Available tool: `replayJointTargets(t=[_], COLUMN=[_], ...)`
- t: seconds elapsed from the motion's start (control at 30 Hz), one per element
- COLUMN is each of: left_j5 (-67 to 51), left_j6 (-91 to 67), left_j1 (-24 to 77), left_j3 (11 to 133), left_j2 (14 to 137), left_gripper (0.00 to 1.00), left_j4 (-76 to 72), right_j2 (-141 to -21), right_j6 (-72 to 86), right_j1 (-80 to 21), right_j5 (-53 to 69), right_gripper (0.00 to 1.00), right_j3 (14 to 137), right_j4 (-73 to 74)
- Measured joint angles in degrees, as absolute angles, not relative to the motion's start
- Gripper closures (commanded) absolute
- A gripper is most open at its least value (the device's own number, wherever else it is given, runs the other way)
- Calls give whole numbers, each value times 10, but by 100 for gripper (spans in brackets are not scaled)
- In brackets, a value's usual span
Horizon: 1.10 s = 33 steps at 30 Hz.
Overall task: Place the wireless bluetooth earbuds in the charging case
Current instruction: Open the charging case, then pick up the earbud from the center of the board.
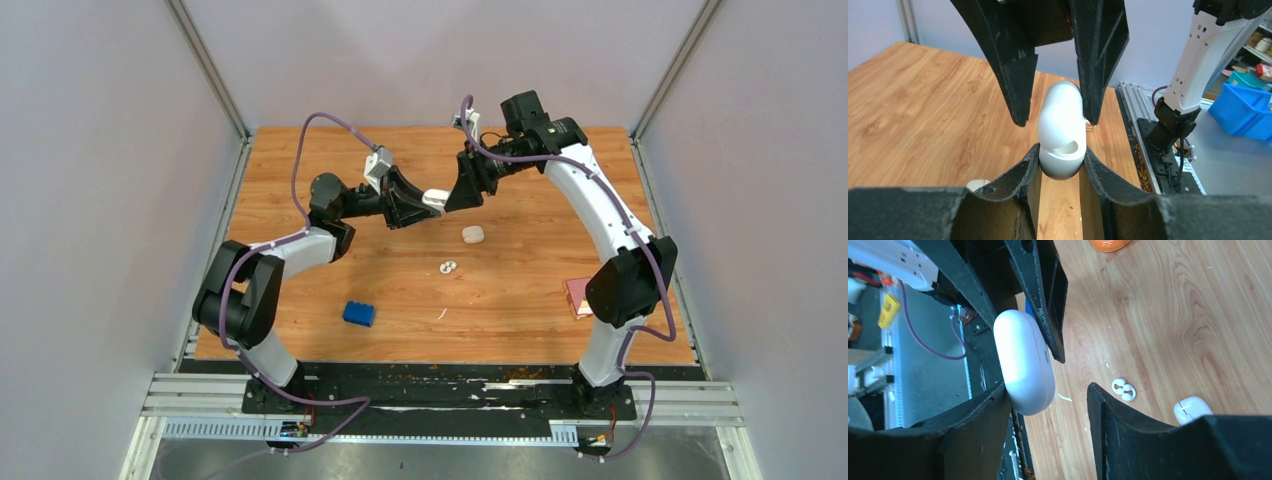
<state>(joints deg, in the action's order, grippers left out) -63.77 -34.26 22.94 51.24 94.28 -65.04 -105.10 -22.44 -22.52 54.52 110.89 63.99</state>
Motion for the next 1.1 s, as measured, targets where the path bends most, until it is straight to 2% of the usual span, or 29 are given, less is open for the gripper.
replayJointTargets(t=[0.37,0.6,0.7,0.83,1.1], left_j5=[-642,-639,-627,-614,-596], left_j6=[-342,-344,-348,-357,-367], left_j1=[231,232,232,223,167], left_j3=[506,506,506,506,512], left_j2=[951,954,961,964,945], left_gripper=[100,100,100,100,100], left_j4=[-671,-672,-671,-668,-604], right_j2=[-1068,-1068,-1067,-1052,-1017], right_j6=[-146,-133,-133,-154,-310], right_j1=[-205,-199,-187,-164,-95], right_j5=[572,608,656,674,598], right_gripper=[42,31,30,36,69], right_j3=[1122,1132,1157,1167,1110], right_j4=[597,589,588,595,654])
